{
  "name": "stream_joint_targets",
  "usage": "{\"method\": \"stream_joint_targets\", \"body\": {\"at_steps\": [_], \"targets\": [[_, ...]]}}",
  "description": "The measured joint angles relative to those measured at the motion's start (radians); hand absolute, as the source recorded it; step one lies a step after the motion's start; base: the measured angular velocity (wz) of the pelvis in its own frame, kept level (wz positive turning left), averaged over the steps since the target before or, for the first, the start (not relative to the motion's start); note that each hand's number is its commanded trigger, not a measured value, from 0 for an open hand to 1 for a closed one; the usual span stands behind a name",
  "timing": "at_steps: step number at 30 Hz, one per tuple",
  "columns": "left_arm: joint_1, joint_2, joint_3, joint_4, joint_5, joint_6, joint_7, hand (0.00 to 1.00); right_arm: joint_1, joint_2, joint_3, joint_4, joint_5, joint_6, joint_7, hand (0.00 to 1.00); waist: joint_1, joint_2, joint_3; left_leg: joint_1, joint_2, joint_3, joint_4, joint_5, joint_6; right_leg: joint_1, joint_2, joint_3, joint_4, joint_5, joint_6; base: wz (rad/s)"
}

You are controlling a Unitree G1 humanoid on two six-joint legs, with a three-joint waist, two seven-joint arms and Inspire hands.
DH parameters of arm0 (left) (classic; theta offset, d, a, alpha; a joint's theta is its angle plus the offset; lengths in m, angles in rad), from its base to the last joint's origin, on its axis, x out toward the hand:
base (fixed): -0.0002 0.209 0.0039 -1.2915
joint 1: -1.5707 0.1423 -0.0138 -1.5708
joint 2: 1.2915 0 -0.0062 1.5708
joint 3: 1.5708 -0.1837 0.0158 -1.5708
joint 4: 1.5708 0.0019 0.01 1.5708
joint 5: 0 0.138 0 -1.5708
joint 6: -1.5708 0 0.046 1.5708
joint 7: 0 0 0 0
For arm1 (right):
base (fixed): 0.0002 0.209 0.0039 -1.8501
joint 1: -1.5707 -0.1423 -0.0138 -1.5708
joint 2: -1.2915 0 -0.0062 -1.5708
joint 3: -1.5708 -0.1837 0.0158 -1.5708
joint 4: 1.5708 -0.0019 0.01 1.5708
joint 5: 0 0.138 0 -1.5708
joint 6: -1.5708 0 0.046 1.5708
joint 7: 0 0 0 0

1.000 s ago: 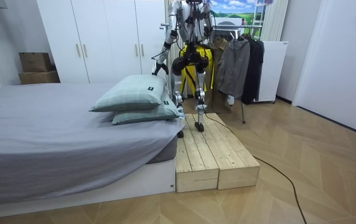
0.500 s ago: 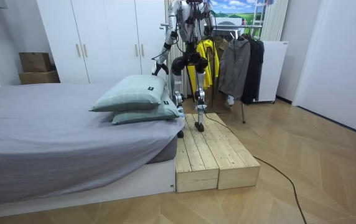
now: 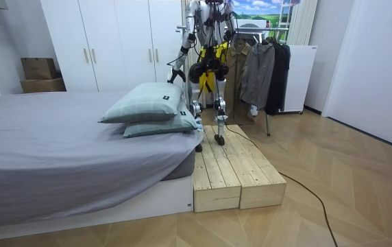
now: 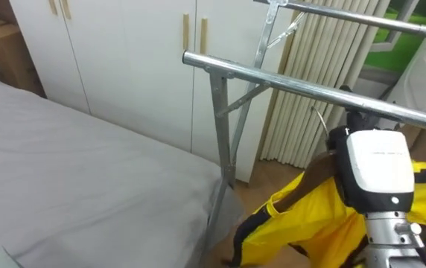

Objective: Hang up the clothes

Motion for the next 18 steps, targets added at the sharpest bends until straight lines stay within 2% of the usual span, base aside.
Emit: {"method": "stream_joint_targets", "body": {"at_steps": [4, 11, 14, 15, 18], "targets": [[-0.001, -0.004, 0.0, 0.0, 0.0, 0.002, 0.0, 0.0, 0.01, 0.0, 0.0, 0.0, 0.055, -0.013, 0.001, 1.0, 0.0, 0.001, -0.001, 0.001, 0.0, 0.0, 0.0, 0.0, 0.0, 0.0, 0.0, 0.0, 0.001, 0.0, 0.0, 0.0], [0.009, -0.012, -0.015, -0.001, -0.002, 0.008, 0.002, 0.0, 0.027, 0.03, 0.0, -0.027, 0.375, -0.011, 0.076, 1.0, -0.004, 0.021, -0.0135, 0.005, 0.0, 0.005, -0.003, 0.0, 0.0, 0.002, 0.0, 0.002, 0.0, 0.0, 0.0, -0.01], [0.012, -0.017, -0.015, -0.001, 0.0, 0.008, 0.006, 0.0, 0.027, 0.03, -0.001, -0.027, 0.512, -0.003, 0.135, 1.0, -0.008, 0.026, -0.0116, 0.01, 0.001, 0.003, -0.009, 0.0, 0.0, 0.005, 0.001, 0.0, 0.001, 0.0, 0.0, 0.0], [0.014, -0.02, -0.015, -0.001, 0.0, 0.008, 0.007, 0.0, 0.027, 0.03, -0.001, -0.027, 0.548, 0.003, 0.158, 1.0, -0.008, 0.027, -0.0082, 0.015, 0.0, 0.002, -0.01, 0.0, 0.0, 0.009, 0.0, -0.001, 0.001, 0.0, 0.0, 0.0], [0.014, -0.02, -0.015, 0.0, 0.001, 0.008, 0.009, 0.0, 0.025, 0.032, -0.001, -0.031, 0.618, -0.002, 0.201, 1.0, -0.01, 0.026, -0.0058, 0.016, 0.0, 0.003, -0.01, 0.0, 0.0, 0.01, 0.0, 0.0, 0.001, 0.0, 0.0, 0.0]]}}
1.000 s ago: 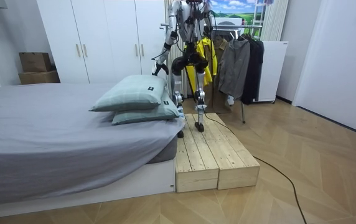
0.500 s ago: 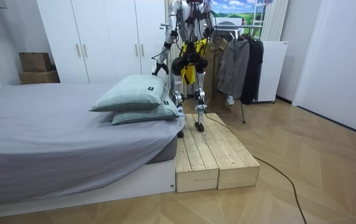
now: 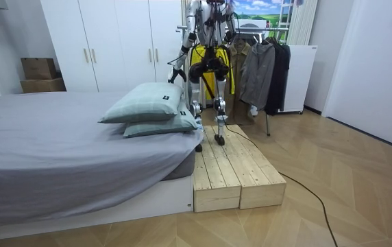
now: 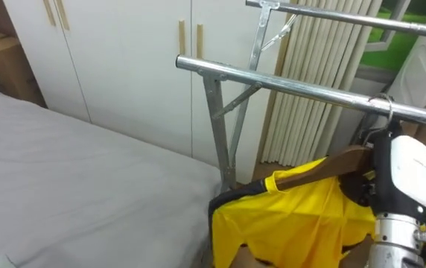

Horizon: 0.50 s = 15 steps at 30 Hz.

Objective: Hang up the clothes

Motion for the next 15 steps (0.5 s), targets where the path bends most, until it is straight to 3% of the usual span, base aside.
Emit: {"method": "stream_joint_targets", "body": {"at_steps": [10, 15], "targets": [[-0.003, 0.001, 0.0, -0.006, 0.015, 0.0, 0.017, 0.0, -0.031, -0.002, -0.029, -0.003, 0.095, 0.006, 0.085, 1.0, 0.001, -0.014, 0.007, -0.016, -0.001, 0.006, -0.001, 0.0, 0.0, -0.019, 0.0, 0.001, -0.001, 0.001, 0.001, 0.0], [-0.003, 0.003, 0.0, -0.007, 0.018, 0.003, 0.017, 0.0, -0.067, -0.004, -0.028, -0.002, 0.169, 0.04, 0.144, 1.0, 0.0, -0.016, 0.009, -0.019, 0.0, 0.007, -0.004, 0.0, 0.0, -0.022, 0.0, -0.001, -0.002, 0.001, 0.001, 0.0]]}}
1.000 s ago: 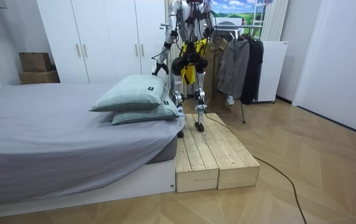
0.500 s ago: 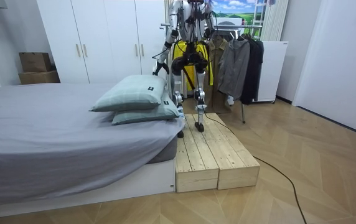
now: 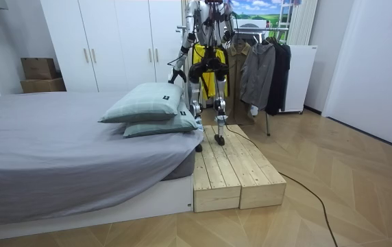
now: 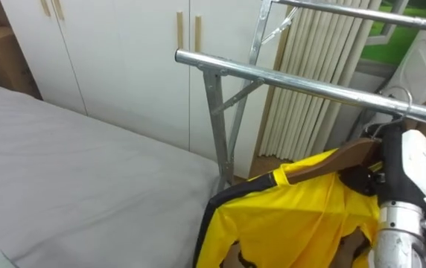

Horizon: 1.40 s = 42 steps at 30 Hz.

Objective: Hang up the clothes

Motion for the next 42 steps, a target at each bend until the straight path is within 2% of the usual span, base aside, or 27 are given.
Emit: {"method": "stream_joint_targets", "body": {"at_steps": [8, 16, 21, 29, 35, 42], "targets": [[0.002, 0.005, 0.007, 0.0, 0.006, 0.002, 0.0, 0.0, -0.024, 0.0, -0.002, 0.001, 0.027, 0.018, 0.097, 1.0, -0.018, -0.002, 0.0006, -0.002, 0.0, -0.003, -0.003, 0.0, 0.0, 0.001, 0.0, -0.007, 0.0, 0.0, 0.0, 0.01], [-0.007, 0.005, 0.011, 0.0, 0.032, -0.003, 0.0, 0.0, -0.043, -0.013, -0.01, 0.003, 0.065, 0.018, 0.171, 1.0, -0.019, -0.005, 0.0002, -0.013, 0.0, -0.013, 0.004, 0.003, -0.003, -0.001, -0.002, -0.019, -0.001, 0.0, 0.0, 0.03], [-0.007, 0.005, 0.011, -0.002, 0.031, -0.002, 0.0, 0.0, -0.046, -0.019, -0.009, 0.018, 0.1, 0.018, 0.231, 1.0, -0.018, -0.007, -0.0046, -0.015, 0.0, -0.017, 0.002, 0.006, -0.004, -0.001, -0.001, -0.023, -0.001, 0.0, 0.0, 0.01], [-0.005, 0.005, 0.009, -0.002, 0.03, -0.002, 0.017, 0.0, -0.062, -0.019, -0.009, 0.096, 0.107, 0.028, 0.25, 1.0, -0.018, -0.011, -0.0077, -0.008, 0.0, -0.029, -0.001, 0.007, -0.006, 0.01, -0.001, -0.027, 0.0, 0.0, 0.0, 0.03], [-0.005, 0.005, 0.007, 0.003, 0.024, -0.011, 0.021, 0.0, -0.086, -0.019, -0.009, 0.176, 0.107, 0.021, 0.251, 1.0, -0.014, -0.019, -0.0021, 0.006, 0.0, -0.032, 0.005, 0.009, -0.007, 0.027, 0.0, -0.028, 0.0, 0.0, 0.0, 0.01], [0.001, 0.011, 0.007, 0.002, 0.022, -0.032, 0.021, 0.0, -0.093, -0.019, -0.01, 0.244, 0.108, -0.019, 0.225, 1.0, -0.012, -0.027, 0.0026, 0.009, -0.001, -0.031, 0.006, 0.012, -0.007, 0.031, -0.001, -0.025, 0.0, 0.0, 0.0, 0.0]]}}
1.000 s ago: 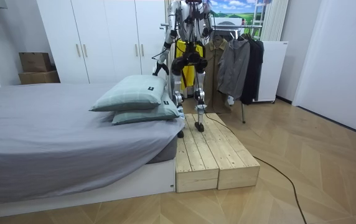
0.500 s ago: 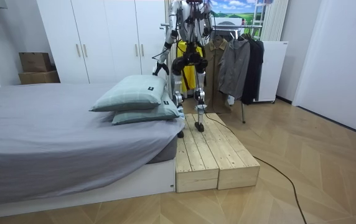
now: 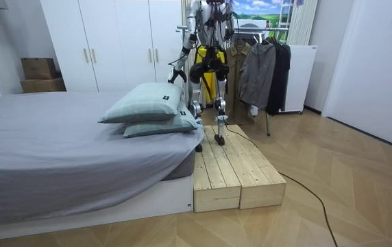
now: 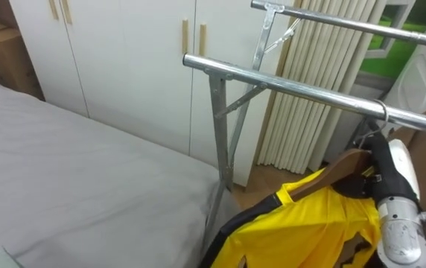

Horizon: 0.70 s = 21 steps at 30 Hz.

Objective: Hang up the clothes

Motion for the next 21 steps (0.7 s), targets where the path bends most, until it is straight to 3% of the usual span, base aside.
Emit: {"method": "stream_joint_targets", "body": {"at_steps": [5, 12, 13, 14, 16, 17, 19, 21], "targets": [[0.001, 0.001, 0.0, 0.0, 0.0, -0.01, 0.0, 0.0, 0.0, 0.0, -0.001, 0.008, 0.0, -0.024, -0.015, 1.0, 0.0, 0.0, 0.0049, -0.001, 0.0, 0.0, -0.001, 0.0, 0.0, 0.0, 0.0, 0.0, -0.002, 0.0, 0.0, 0.0], [0.002, 0.003, 0.0, 0.0, 0.0, -0.011, 0.0, 0.0, 0.0, 0.0, -0.002, 0.032, 0.011, -0.048, -0.018, 1.0, -0.001, -0.001, 0.0042, -0.001, 0.0, 0.0, -0.003, 0.0, 0.0, 0.006, 0.003, -0.001, -0.014, 0.0, 0.0, 0.01], [0.002, 0.003, 0.0, 0.0, 0.0, -0.011, 0.0, 0.0, 0.0, 0.0, -0.002, 0.033, 0.014, -0.05, -0.017, 0.93, 0.001, -0.001, 0.0042, -0.001, 0.0, 0.0, -0.003, 0.0, 0.0, 0.007, 0.003, -0.001, -0.014, 0.0, 0.0, 0.0], [0.002, 0.003, 0.0, 0.0, -0.001, -0.011, 0.0, 0.0, 0.0, 0.0, -0.001, 0.038, 0.028, -0.054, -0.017, 0.93, 0.002, -0.001, 0.0043, 0.0, 0.0, 0.0, -0.002, 0.0, 0.0, 0.007, 0.003, -0.001, -0.014, 0.0, 0.0, 0.0], [0.002, 0.003, 0.0, 0.0, -0.001, -0.012, 0.0, 0.0, 0.0, 0.0, 0.0, 0.04, 0.035, -0.055, -0.017, 0.45, 0.004, -0.001, 0.0042, 0.0, 0.0, 0.0, -0.002, 0.0, 0.0, 0.007, 0.003, -0.001, -0.014, 0.0, 0.0, 0.0], [0.002, 0.003, -0.001, 0.0, -0.001, -0.012, 0.0, 0.0, 0.0, 0.0, 0.0, 0.041, 0.036, -0.055, -0.017, 0.45, 0.004, 0.0, 0.0041, 0.0, 0.0, 0.0, -0.002, 0.0, 0.0, 0.007, 0.003, -0.001, -0.014, 0.0, 0.0, 0.0], [0.002, 0.003, -0.001, 0.0, -0.001, -0.012, 0.0, 0.0, 0.0, 0.0, 0.0, 0.044, 0.037, -0.054, -0.017, 0.0, 0.005, 0.0, 0.0037, 0.0, 0.0, 0.0, -0.002, 0.0, 0.0, 0.007, 0.003, -0.001, -0.014, 0.0, 0.0, 0.0], [0.002, 0.003, -0.003, 0.0, -0.001, -0.012, 0.0, 0.0, 0.0, 0.0, -0.001, 0.048, 0.04, -0.054, -0.016, 0.0, 0.005, 0.0, 0.0032, 0.0, 0.0, 0.0, -0.001, 0.0, 0.0, 0.008, 0.003, -0.002, -0.014, 0.0, 0.0, 0.0]]}}
